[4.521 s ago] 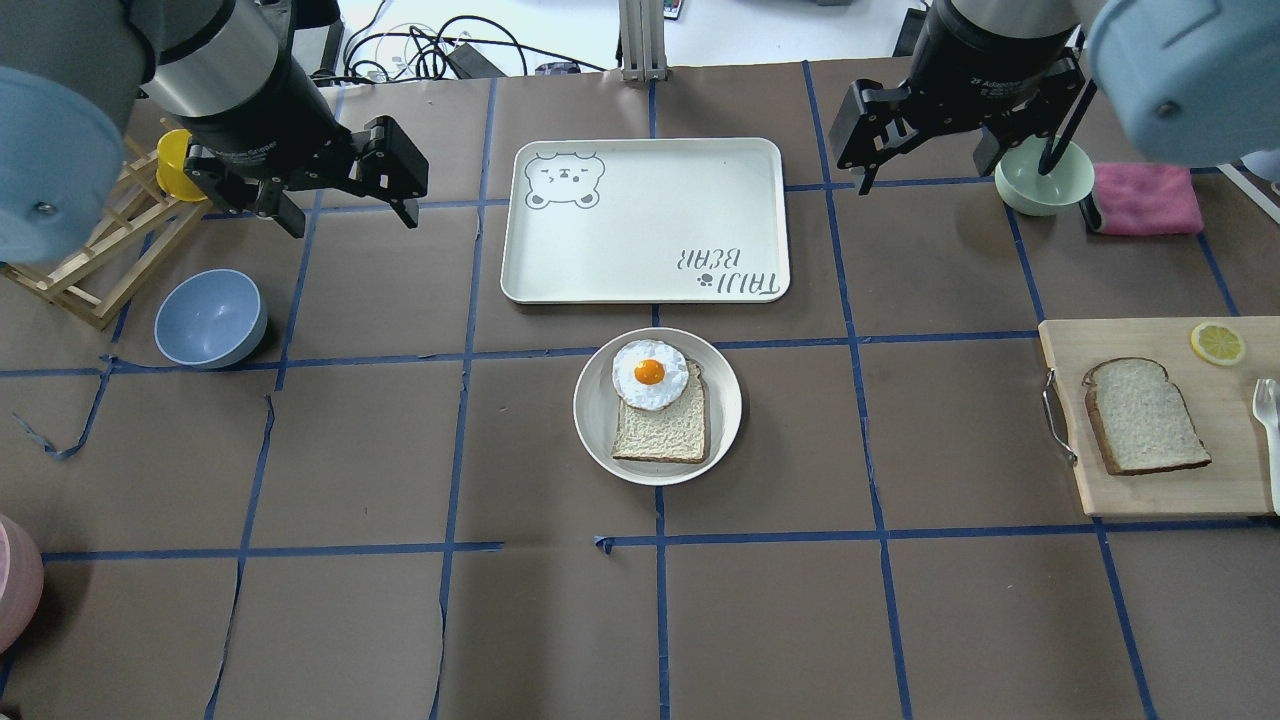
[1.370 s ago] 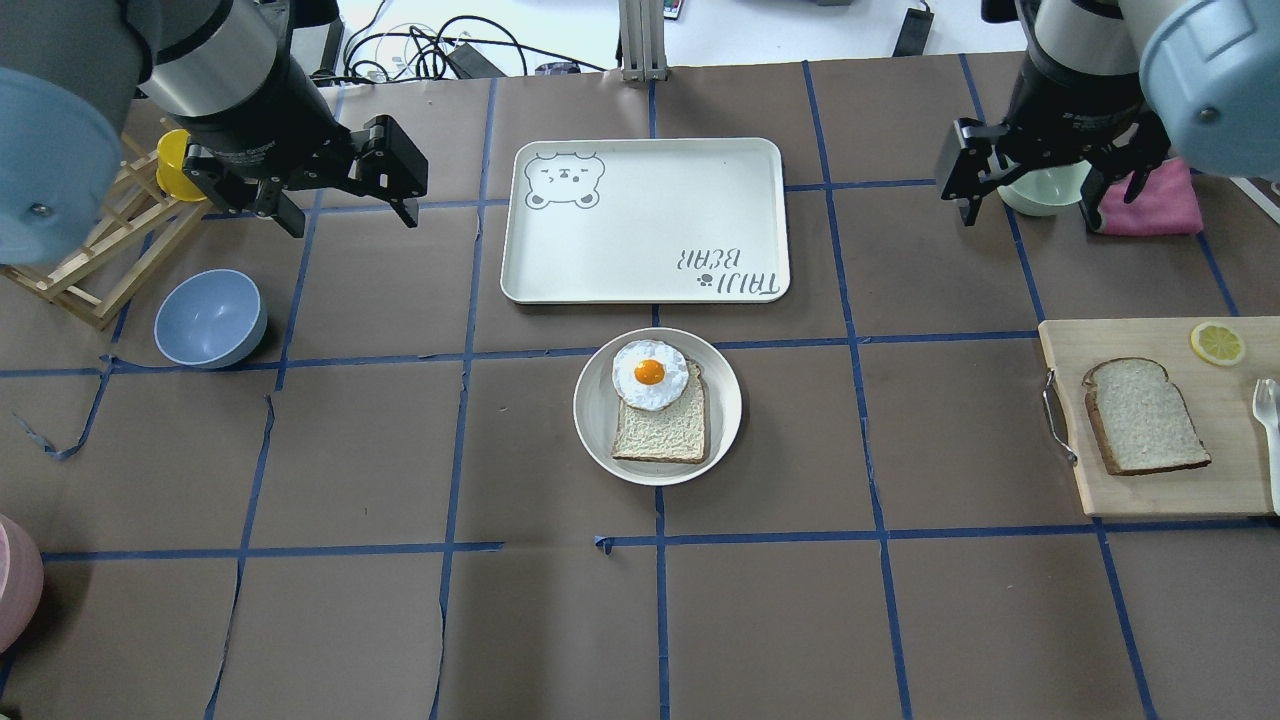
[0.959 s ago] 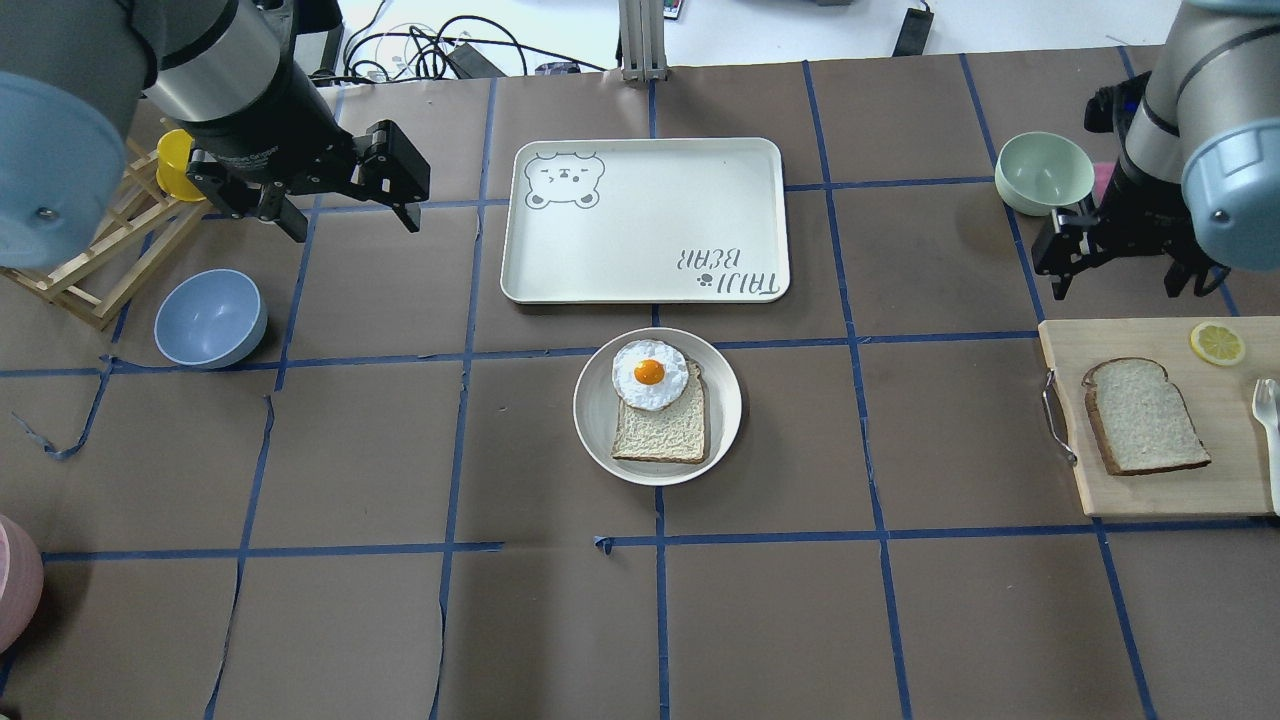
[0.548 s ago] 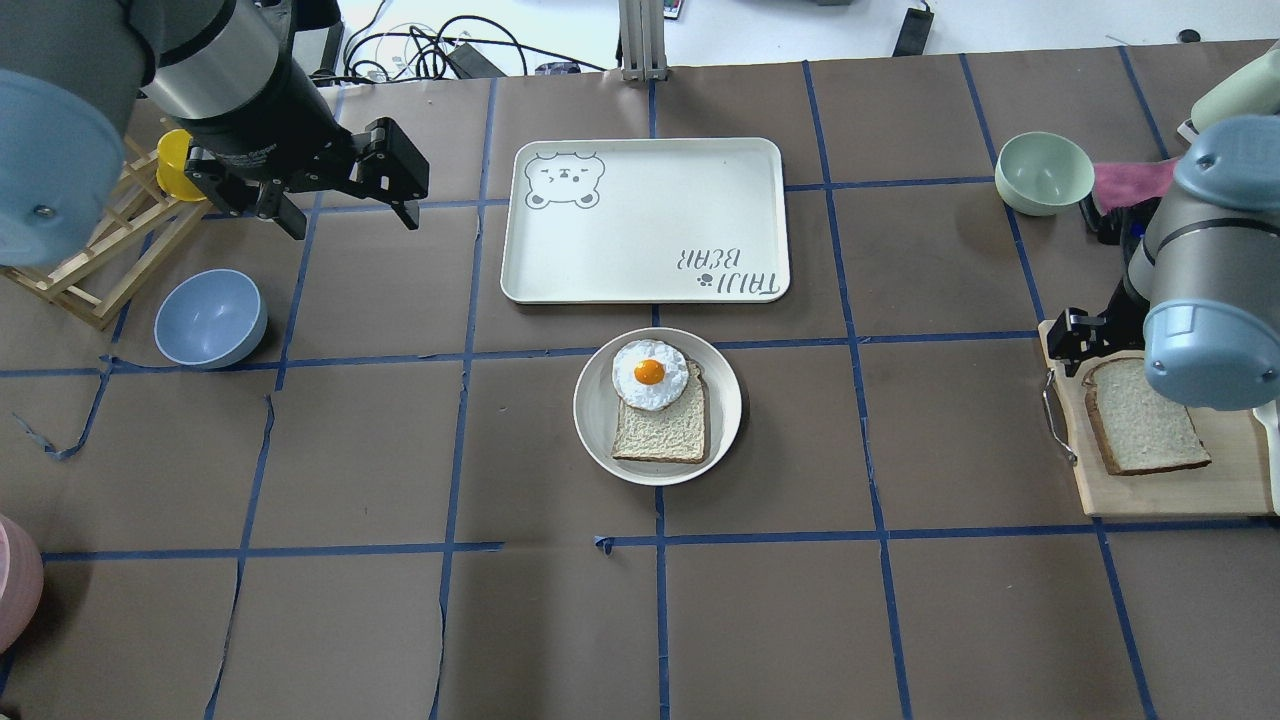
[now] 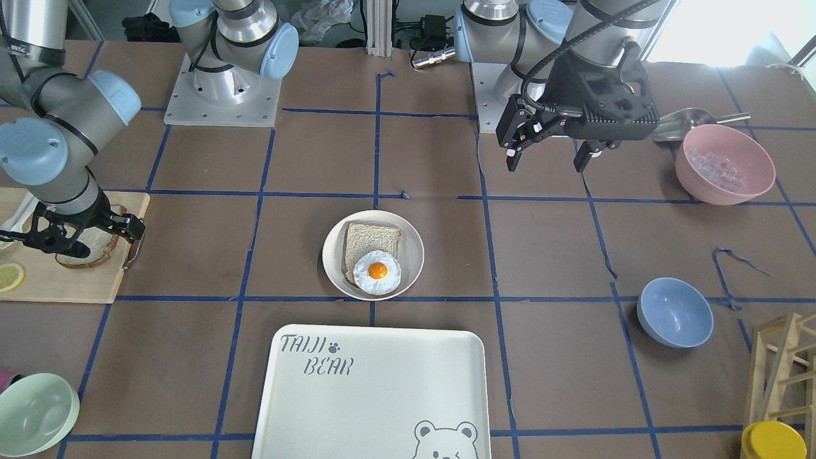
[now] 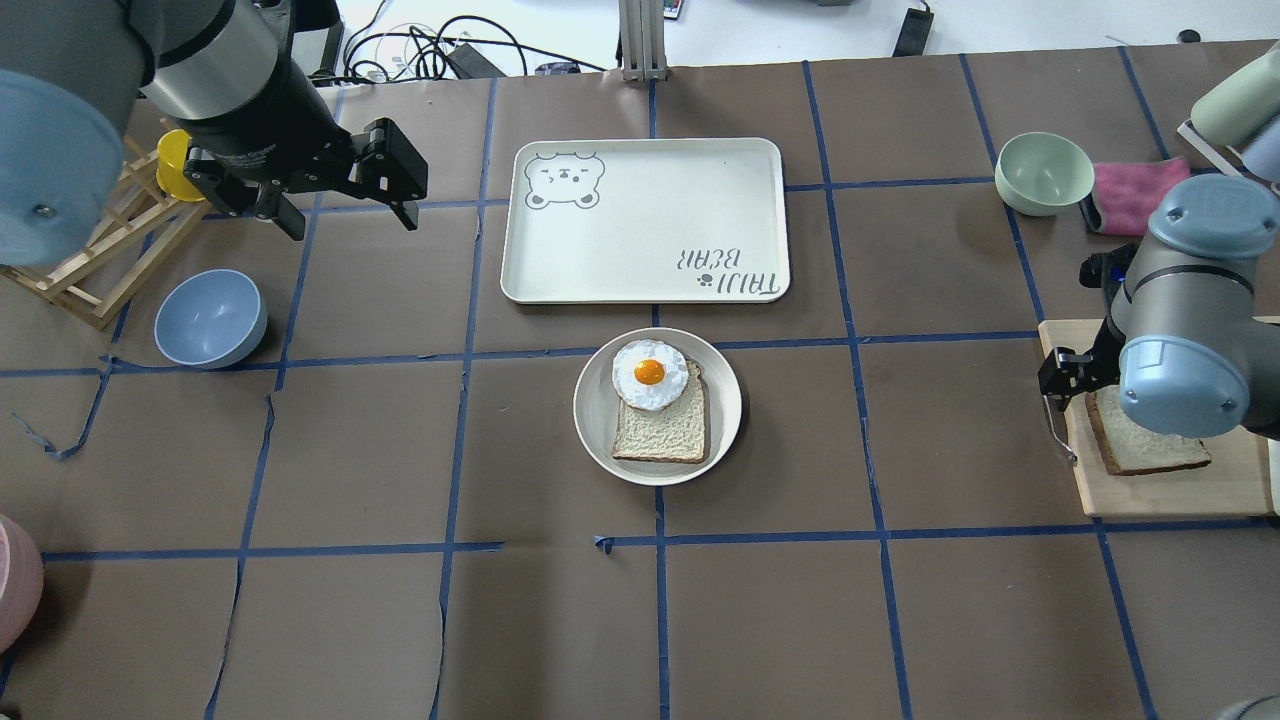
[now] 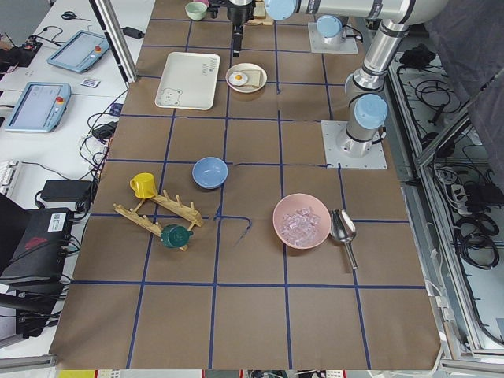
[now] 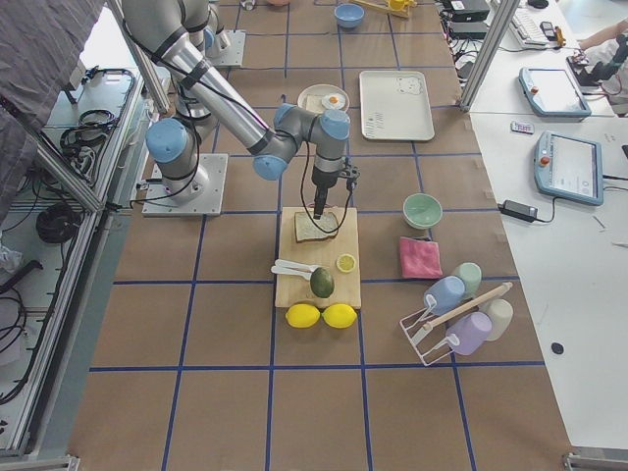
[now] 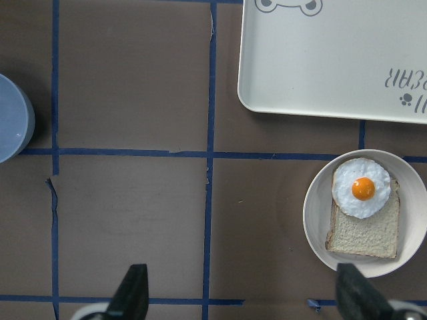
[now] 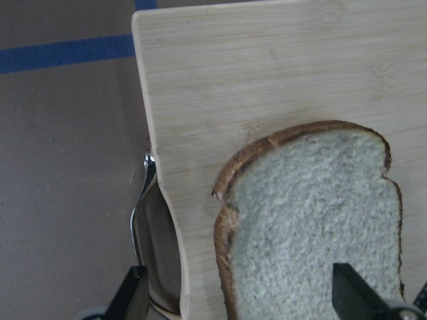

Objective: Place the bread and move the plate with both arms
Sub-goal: 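Grasp the bread slice edge with the right gripper and lift it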

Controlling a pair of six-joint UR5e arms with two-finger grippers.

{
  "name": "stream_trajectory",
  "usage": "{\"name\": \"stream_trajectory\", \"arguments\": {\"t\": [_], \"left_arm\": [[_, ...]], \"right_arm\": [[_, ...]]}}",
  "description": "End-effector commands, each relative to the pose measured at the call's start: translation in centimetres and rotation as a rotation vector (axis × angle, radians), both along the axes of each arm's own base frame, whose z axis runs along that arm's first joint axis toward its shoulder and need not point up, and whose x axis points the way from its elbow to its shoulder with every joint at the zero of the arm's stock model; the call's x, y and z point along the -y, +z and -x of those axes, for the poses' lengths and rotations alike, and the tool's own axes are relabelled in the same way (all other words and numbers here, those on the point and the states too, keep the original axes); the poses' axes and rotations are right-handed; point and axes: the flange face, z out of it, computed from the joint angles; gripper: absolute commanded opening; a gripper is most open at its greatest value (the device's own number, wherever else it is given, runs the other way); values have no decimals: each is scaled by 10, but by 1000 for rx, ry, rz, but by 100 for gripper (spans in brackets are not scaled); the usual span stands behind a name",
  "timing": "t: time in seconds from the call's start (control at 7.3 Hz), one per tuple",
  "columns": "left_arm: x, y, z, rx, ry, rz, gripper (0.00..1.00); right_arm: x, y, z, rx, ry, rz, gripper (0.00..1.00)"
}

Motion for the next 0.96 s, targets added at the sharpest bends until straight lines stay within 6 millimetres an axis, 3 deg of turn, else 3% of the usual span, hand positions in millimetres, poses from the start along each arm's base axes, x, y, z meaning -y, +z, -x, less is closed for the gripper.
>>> {"name": "stream_trajectory", "arguments": {"t": [0.0, 0.55, 0.82], "left_arm": [[0, 0, 0, 0, 1, 1, 100], [0, -2, 1, -9, -1, -4, 100], [0, 1, 1, -6, -1, 2, 100]], "right_arm": [[-2, -2, 10, -38, 1, -21, 82], [-3, -9, 14, -20, -7, -30, 83], [-5, -9, 20, -22, -18, -34, 67]]}}
